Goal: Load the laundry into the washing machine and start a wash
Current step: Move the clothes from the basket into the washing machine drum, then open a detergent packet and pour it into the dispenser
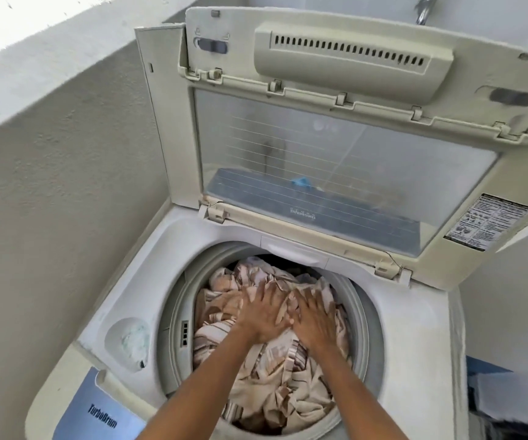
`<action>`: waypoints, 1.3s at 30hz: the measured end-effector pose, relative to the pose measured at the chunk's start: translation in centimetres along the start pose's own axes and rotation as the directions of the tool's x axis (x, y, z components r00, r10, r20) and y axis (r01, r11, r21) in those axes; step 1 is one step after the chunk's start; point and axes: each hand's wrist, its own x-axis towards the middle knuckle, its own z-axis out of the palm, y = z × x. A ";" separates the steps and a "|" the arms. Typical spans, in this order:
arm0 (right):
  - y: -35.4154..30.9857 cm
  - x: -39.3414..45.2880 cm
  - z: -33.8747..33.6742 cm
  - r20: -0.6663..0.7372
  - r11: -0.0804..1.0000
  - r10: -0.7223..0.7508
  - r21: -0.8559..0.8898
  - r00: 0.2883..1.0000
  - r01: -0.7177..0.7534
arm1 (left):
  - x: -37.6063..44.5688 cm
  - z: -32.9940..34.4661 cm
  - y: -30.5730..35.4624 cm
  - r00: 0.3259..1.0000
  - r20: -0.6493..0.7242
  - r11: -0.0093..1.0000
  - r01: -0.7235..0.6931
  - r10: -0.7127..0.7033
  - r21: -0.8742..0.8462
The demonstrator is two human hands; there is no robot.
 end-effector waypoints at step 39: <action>-9.1 -0.7 -9.7 0.182 -0.704 0.574 0.608 0.798 0.367 | -0.1 -10.5 1.3 0.940 0.127 -0.830 -0.210 -0.317 -0.517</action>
